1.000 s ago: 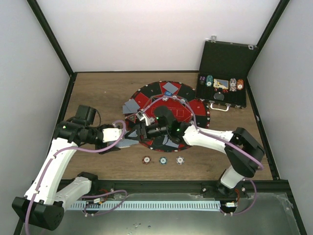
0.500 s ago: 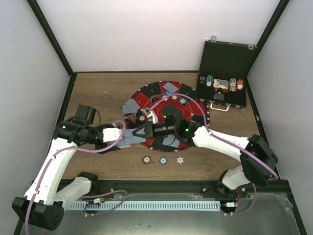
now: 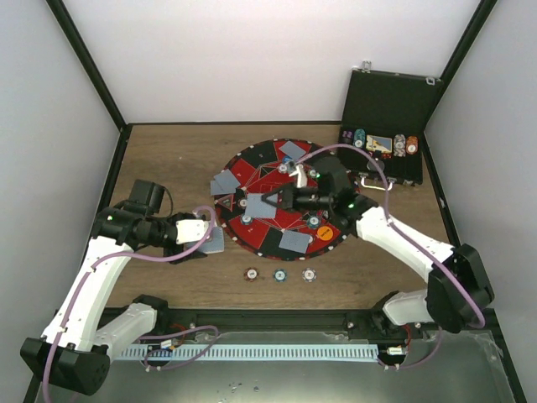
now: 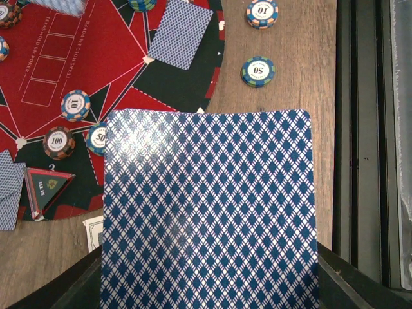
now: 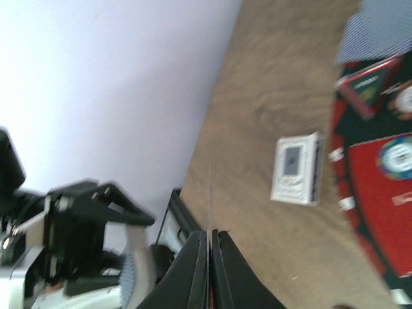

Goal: Distribute texas hold em gaming equipment

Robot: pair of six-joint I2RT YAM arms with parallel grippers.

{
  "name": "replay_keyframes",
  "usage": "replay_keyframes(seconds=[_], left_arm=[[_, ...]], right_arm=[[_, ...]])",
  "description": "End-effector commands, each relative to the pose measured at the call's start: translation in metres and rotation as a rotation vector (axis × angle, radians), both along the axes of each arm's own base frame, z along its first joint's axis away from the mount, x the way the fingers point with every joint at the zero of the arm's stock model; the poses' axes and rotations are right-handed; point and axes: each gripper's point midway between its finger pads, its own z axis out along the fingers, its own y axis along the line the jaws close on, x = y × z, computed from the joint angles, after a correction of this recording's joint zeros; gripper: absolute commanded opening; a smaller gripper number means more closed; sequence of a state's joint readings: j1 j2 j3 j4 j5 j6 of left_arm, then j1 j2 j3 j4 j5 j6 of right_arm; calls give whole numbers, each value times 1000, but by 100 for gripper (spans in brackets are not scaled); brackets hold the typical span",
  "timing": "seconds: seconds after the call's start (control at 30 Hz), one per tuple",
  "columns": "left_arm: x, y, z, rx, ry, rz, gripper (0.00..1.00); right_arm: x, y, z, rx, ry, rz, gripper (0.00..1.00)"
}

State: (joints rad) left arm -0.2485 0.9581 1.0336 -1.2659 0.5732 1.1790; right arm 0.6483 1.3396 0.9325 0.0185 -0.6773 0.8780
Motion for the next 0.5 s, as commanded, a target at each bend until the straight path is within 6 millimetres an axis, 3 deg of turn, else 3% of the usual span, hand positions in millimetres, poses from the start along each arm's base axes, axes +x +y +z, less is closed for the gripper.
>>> replay_keyframes(seconds=[0.0, 0.23, 0.47], left_arm=[[2, -7, 13, -47, -32, -25, 4], [2, -7, 13, -50, -19, -19, 4], [5, -8, 12, -48, -6, -11, 4]], right_arm=[[43, -38, -6, -34, -7, -73, 6], [164, -87, -43, -120, 8, -232, 5], [283, -107, -93, -174, 45, -331, 4]])
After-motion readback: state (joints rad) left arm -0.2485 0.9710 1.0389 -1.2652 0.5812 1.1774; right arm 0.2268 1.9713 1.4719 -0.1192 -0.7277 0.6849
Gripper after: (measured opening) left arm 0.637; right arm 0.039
